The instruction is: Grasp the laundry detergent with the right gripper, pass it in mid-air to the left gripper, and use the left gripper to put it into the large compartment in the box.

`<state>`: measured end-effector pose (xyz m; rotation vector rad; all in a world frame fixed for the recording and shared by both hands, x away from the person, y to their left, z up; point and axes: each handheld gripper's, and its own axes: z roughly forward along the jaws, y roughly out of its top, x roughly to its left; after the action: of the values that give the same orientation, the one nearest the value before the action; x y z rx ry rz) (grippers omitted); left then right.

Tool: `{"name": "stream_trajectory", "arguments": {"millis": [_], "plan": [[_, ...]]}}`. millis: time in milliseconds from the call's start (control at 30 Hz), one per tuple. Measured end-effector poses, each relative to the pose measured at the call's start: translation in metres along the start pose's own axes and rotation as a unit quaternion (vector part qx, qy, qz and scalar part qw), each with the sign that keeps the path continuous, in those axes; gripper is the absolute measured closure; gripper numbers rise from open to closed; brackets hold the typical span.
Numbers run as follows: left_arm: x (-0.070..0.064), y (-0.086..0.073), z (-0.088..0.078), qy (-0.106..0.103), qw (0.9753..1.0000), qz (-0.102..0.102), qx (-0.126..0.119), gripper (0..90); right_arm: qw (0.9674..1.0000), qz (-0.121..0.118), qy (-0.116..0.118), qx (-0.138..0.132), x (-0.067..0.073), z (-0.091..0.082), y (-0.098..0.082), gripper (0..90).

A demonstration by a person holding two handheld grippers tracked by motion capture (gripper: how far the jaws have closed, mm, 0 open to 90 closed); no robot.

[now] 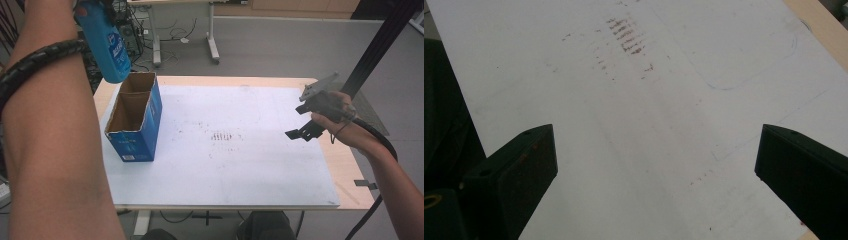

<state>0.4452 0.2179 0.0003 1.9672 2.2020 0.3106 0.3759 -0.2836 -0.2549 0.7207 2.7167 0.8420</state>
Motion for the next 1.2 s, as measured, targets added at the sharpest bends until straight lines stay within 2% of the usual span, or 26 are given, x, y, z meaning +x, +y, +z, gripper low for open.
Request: {"name": "stream_trajectory", "arguments": {"millis": [200,400,833,1200], "plan": [[0.003,0.002,0.010,0.003,0.9999,-0.002,0.011,36.8,1.0000,0.001,-0.002,0.006,-0.002,0.000,-0.003,3.0],[0.003,0.003,0.013,-0.003,0.9999,-0.007,0.013,36.8,1.0000,0.000,-0.003,0.008,-0.003,-0.001,-0.003,3.0],[0.004,0.002,0.017,-0.001,0.9999,-0.009,0.012,36.8,0.9999,-0.002,-0.009,0.009,-0.003,-0.007,-0.002,3.1],[0.010,-0.002,0.031,-0.005,0.9997,-0.011,0.021,36.8,0.9997,-0.011,-0.008,0.019,0.000,-0.004,0.002,3.2]]}}
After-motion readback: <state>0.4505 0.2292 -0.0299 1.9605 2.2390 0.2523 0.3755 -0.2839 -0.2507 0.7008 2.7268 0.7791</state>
